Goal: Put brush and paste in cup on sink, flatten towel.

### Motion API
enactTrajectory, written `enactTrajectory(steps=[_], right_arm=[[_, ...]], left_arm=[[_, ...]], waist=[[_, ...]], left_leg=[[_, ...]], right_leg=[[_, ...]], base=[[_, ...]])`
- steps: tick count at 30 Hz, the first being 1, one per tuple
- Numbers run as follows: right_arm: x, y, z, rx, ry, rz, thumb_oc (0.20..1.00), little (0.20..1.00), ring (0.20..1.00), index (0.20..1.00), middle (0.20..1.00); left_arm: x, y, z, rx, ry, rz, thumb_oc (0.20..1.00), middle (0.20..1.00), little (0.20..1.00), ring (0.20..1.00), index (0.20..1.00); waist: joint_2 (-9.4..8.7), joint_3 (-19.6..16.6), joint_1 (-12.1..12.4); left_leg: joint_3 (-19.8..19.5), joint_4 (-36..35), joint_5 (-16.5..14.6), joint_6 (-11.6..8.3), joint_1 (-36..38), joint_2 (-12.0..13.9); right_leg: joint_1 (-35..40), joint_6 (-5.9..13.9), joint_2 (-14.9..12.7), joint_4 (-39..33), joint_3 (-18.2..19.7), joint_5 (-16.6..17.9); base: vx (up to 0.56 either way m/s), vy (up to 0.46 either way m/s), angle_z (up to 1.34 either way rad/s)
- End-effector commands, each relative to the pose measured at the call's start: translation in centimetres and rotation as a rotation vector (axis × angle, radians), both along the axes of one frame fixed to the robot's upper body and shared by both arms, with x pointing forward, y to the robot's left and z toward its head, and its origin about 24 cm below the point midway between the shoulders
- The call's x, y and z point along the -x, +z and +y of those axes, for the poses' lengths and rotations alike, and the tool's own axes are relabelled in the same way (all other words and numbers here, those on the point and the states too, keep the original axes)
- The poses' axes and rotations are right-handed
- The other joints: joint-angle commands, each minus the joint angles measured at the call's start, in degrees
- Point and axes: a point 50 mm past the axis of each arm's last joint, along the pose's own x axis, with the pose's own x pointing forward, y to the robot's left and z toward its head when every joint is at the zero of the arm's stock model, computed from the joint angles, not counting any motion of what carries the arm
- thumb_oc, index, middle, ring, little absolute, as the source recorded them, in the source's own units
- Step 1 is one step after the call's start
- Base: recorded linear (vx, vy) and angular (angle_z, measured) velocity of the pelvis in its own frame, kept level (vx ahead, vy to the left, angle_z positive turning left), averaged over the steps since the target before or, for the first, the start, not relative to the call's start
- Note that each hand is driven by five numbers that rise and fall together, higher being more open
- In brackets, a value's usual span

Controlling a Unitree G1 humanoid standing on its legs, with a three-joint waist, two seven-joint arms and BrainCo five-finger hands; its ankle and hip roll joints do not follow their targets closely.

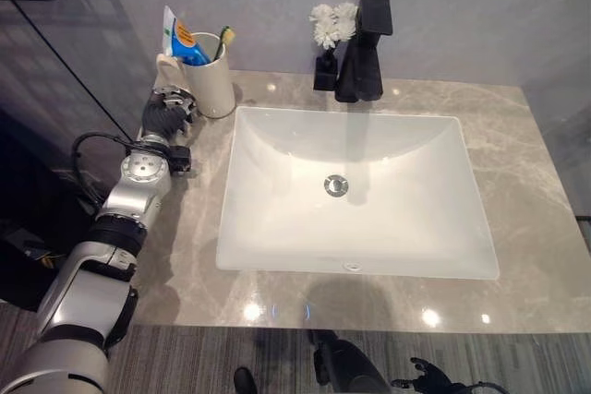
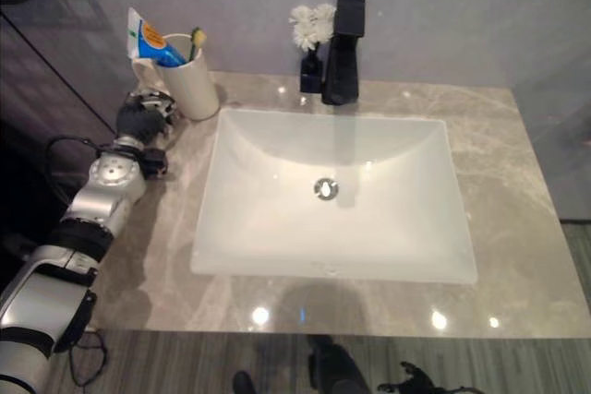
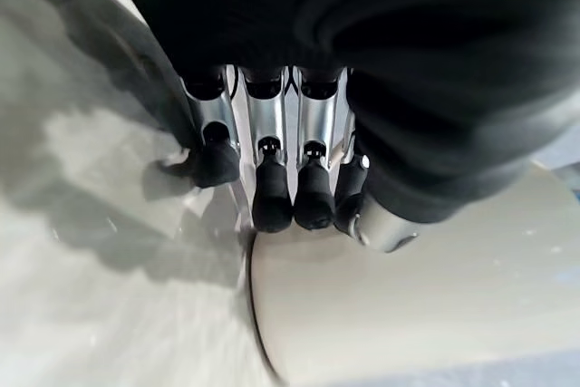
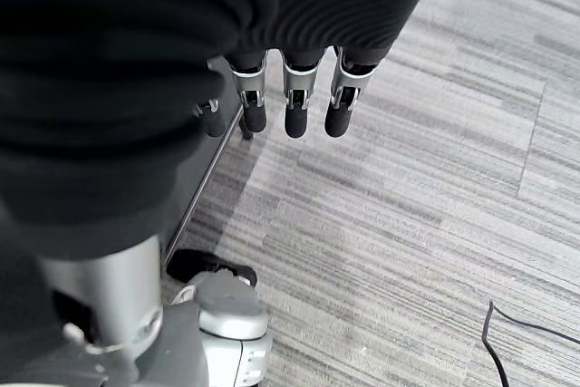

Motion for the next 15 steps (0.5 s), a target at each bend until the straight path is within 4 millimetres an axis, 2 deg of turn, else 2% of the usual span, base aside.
enactTrajectory(steps=[1, 6, 9, 12, 13, 15], right_arm=[[-0.5, 0.7, -1.5, 0.038, -0.001, -0.028, 1.000, 1.000, 1.000, 1.000, 1.000], [-1.1, 0.8, -1.2, 0.031, 0.016, -0.051, 1.000, 1.000, 1.000, 1.000, 1.000], [-1.6, 0.9, -1.1, 0.029, 0.024, -0.066, 1.000, 1.000, 1.000, 1.000, 1.000], [-2.1, 1.0, -0.8, 0.025, 0.024, -0.089, 1.000, 1.000, 1.000, 1.000, 1.000], [-2.1, 1.0, -0.8, 0.026, 0.024, -0.089, 1.000, 1.000, 1.000, 1.000, 1.000], [-2.2, 1.0, -0.7, 0.026, 0.019, -0.093, 1.000, 1.000, 1.000, 1.000, 1.000]], left_arm=[[0.2, 4.9, 2.4, -0.031, 0.100, -0.154, 0.200, 0.200, 0.200, 0.200, 0.200], [0.1, 6.0, 2.9, -0.057, 0.114, -0.166, 0.200, 0.200, 0.200, 0.200, 0.200], [-0.1, 6.2, 2.4, -0.053, 0.100, -0.170, 0.200, 0.200, 0.200, 0.200, 0.200], [-0.5, 6.1, 0.7, -0.033, 0.039, -0.186, 0.200, 0.200, 0.200, 0.200, 0.200], [-0.5, 6.1, 0.7, -0.033, 0.039, -0.186, 0.200, 0.200, 0.200, 0.200, 0.200], [-0.7, 5.6, -1.3, -0.018, -0.024, -0.194, 0.200, 0.200, 0.200, 0.200, 0.200]], waist=[[0.99, 2.6, -0.4], [1.22, 3.5, -0.8], [1.34, 3.7, -1.1], [1.54, 4.0, -1.2], [1.56, 4.0, -1.2], [1.79, 4.0, -1.1]], left_leg=[[-0.9, 0.3, 1.4, -1.50, 3.4, 0.9], [-1.0, 0.3, 2.0, -1.79, 2.0, 1.2], [-1.0, 0.3, 2.1, -1.95, 1.3, 1.5], [-0.9, 0.3, 2.2, -2.16, 0.8, 1.6], [-0.9, 0.3, 2.2, -2.16, 0.7, 1.6], [-0.9, 0.3, 2.4, -2.31, 0.8, 1.8]], right_leg=[[-3.1, 6.20, -1.4, 10.3, 1.6, -7.0], [-5.2, 6.05, -1.1, 11.6, 1.3, -7.3], [-6.2, 5.98, -0.9, 12.1, 1.3, -7.5], [-7.0, 5.84, -0.7, 12.5, 1.2, -7.7], [-7.1, 5.83, -0.7, 12.5, 1.3, -7.8], [-7.2, 5.72, -0.5, 12.8, 1.1, -8.0]], base=[[-0.03, -0.005, -0.04], [-0.02, -0.010, -0.08], [0.00, -0.007, -0.02], [0.00, -0.008, 0.01], [0.00, 0.000, 0.00], [0.00, 0.000, 0.00]])
